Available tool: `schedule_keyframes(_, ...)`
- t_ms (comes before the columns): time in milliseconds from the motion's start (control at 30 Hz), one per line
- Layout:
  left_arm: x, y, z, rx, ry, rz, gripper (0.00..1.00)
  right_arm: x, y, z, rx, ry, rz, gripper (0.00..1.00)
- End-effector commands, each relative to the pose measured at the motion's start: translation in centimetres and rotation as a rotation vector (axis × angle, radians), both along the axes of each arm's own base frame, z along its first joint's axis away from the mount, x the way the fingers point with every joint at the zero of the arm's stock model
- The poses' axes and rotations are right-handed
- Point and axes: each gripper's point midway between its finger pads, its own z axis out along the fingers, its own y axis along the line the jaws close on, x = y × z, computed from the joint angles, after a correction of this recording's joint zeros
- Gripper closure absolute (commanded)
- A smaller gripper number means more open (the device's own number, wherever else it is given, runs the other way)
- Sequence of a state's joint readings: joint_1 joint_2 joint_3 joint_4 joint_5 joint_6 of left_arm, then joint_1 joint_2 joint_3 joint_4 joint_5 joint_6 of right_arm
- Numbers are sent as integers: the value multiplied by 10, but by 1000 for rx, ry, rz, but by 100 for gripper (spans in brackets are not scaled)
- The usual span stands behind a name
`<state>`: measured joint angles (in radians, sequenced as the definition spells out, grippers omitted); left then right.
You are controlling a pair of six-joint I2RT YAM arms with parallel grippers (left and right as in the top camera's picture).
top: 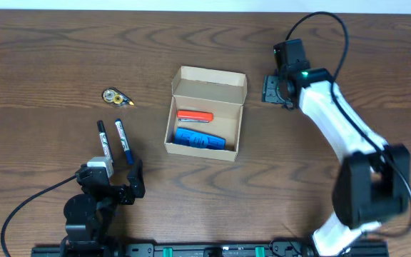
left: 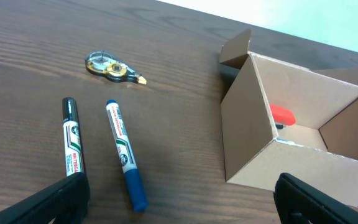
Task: Pack container
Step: 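Move right gripper to the yellow highlighter and grasp it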
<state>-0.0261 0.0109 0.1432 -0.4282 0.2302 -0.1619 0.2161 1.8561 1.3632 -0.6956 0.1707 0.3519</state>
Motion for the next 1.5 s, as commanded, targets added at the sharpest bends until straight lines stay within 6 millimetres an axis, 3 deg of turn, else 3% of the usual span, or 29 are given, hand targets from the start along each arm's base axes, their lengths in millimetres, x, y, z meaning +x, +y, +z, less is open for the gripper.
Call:
schedule_keyframes(0,0,0,-8,-15,17,6,5,19,-10,-13,5,5,-61,29)
schedule_keyframes(200,0,0,-8,-15,17,6,5,48,-18,-35,12,-8,-92,29)
schedule_keyframes(467,0,0,-8,-15,17,6,5,68,-4,-58,77,-40,-39,29)
schedule_keyframes(1100,0,0,-8,-15,17,6,5,68,-11,-80,85,-8,-54,34)
schedule_keyframes(1333,0,0,-8,-15,17,6,5,65,-11,-88,92,12,-53,41)
schedule_keyframes(1467,0,0,-8,-15,17,6,5,61,-10,-94,100,36,-55,50)
